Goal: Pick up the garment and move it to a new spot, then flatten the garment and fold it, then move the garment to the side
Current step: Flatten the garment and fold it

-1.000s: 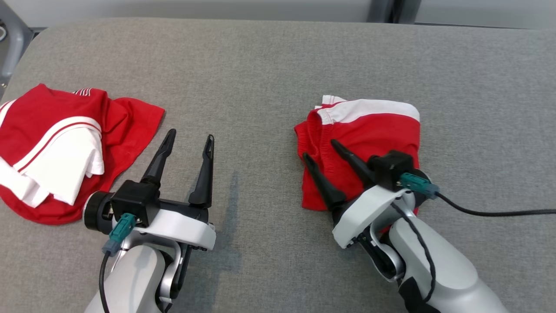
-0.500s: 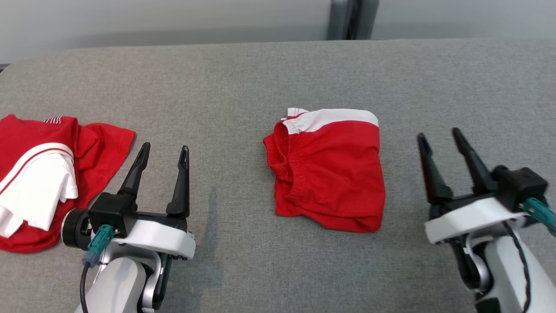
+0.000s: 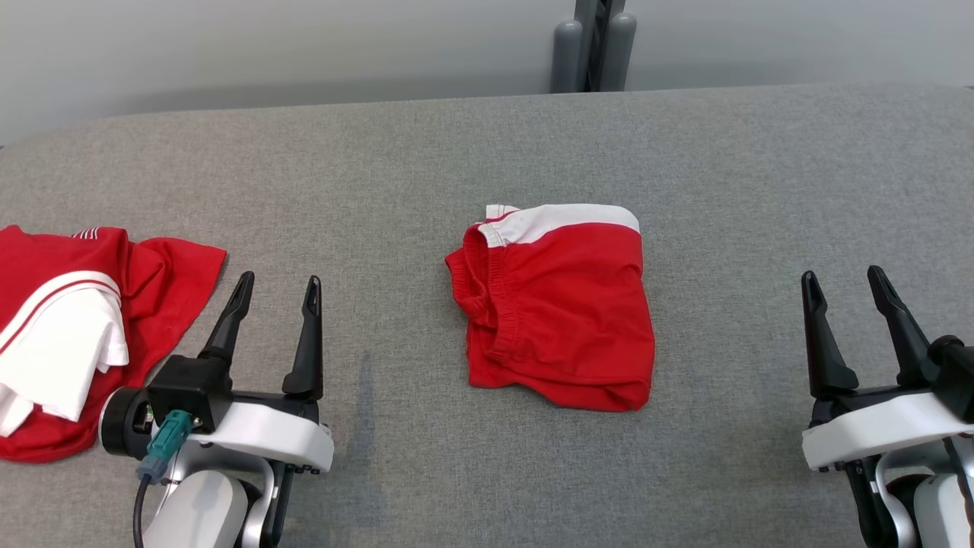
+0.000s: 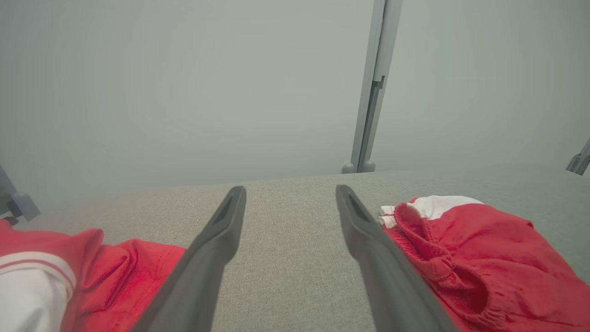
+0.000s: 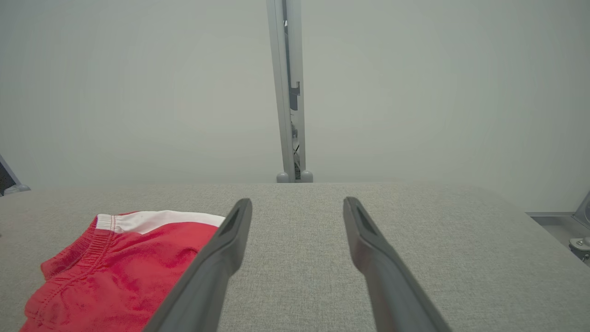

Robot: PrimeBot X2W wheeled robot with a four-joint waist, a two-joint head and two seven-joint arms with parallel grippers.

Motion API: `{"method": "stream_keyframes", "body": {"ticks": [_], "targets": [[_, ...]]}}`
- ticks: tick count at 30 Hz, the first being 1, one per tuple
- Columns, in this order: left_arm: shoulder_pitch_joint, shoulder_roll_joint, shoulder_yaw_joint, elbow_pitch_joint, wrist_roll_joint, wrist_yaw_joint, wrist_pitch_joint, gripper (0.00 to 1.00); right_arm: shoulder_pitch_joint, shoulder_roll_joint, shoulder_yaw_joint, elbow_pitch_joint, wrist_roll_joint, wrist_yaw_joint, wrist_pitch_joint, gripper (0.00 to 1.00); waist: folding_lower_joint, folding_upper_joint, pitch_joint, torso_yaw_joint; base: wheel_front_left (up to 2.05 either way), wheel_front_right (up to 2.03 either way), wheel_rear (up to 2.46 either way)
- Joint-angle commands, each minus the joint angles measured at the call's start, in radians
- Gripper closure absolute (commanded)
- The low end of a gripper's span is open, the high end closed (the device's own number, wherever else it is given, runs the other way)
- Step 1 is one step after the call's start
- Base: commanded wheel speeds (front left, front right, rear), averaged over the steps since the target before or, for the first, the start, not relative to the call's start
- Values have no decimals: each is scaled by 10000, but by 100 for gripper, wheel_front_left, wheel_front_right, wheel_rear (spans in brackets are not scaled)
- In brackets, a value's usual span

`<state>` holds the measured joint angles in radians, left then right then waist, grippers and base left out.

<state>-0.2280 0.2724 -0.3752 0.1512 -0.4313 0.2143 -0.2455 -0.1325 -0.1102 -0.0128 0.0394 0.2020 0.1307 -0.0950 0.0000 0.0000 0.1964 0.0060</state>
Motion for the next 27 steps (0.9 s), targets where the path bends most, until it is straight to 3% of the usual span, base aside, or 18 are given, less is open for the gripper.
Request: {"method": "stream_keyframes", "body": {"ticks": [1,27], "targets": [[113,77,33,-24,-8,70,38,0,75,-15,-25,-85,-40,1,34,0,0,0,-33,-8,0,0,0],[1840,480,83,-577,-514,359,280,0,2351,481,-217,-1606,-157,1,749,0,0,0,-2017,151,0,0,0]]}}
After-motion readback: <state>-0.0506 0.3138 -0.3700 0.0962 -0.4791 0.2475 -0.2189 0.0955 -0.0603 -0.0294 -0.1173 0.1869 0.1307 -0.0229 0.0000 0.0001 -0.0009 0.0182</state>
